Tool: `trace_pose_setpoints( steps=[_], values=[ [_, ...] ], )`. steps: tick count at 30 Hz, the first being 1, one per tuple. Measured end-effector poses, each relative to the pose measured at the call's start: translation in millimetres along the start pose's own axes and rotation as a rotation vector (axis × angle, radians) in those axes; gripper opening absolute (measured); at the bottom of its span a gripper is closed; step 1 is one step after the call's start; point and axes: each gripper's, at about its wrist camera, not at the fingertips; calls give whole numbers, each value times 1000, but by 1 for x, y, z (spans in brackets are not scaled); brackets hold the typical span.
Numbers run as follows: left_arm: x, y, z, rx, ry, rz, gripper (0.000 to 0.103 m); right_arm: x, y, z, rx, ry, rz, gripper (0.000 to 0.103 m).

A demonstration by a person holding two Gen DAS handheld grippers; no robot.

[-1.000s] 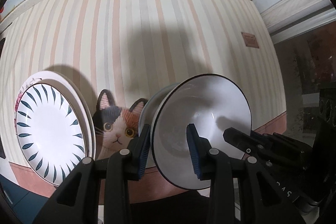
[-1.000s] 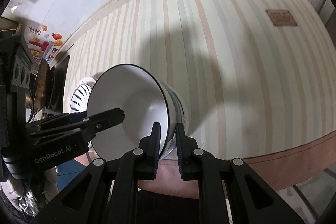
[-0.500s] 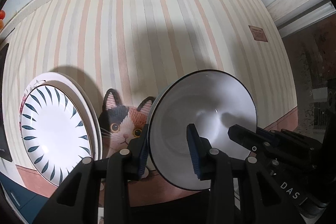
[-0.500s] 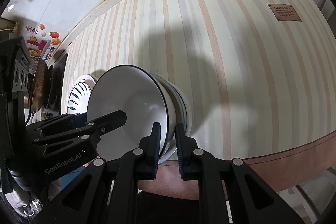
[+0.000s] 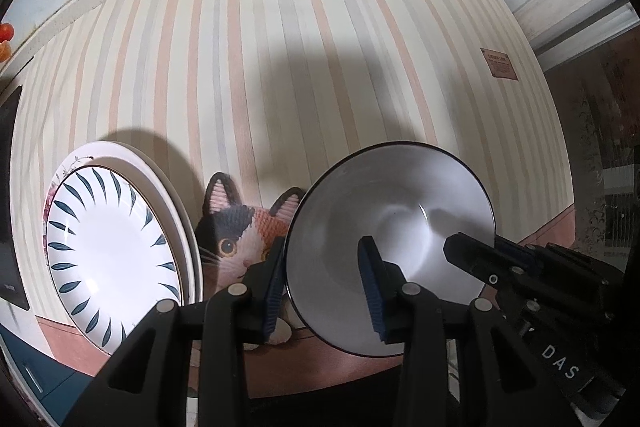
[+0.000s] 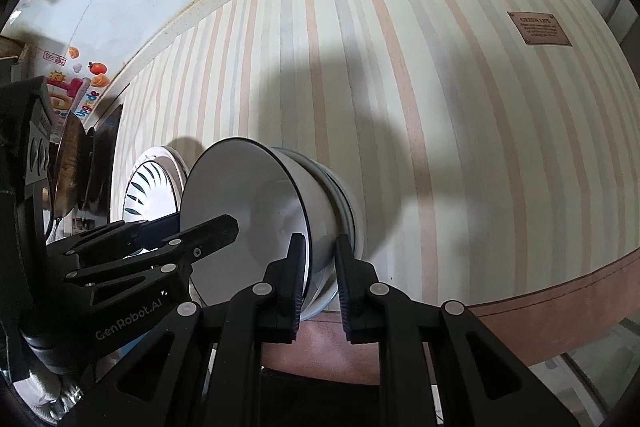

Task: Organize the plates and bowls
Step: 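Carry the nested bowls onto the blue-dot bowl with both tools, then open both tools and lift them off the bowl stack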

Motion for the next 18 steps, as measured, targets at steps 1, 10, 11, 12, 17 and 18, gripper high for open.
trace_pose_setpoints(
  steps=[1, 10, 11, 12, 17, 18],
  values=[
    [-1, 0, 0, -1, 5, 1, 33, -1, -1, 1, 0, -1, -7, 18],
    [-1, -1, 5, 2, 8, -11, 33, 1, -8, 2, 0, -7, -51, 18],
    [-1, -1, 5, 3, 8, -11, 33, 1, -8, 2, -4, -8, -50, 18],
    [-1, -1, 4, 3, 7, -11, 33, 1, -8, 2, -5, -8, -49, 18],
    [-1, -2, 5, -1, 4, -12, 33, 0, -9, 3, -1, -10, -64, 18],
    [-2, -1, 5, -4, 6, -15, 33, 0, -10, 3, 3, -9, -74, 18]
  ],
)
Point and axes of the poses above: each gripper's, at about its wrist camera, not at the fingertips, and z roughly against the way its jaws point, y to its left, x to its top, and after that the axes turned 11 degrees about x, right-handed
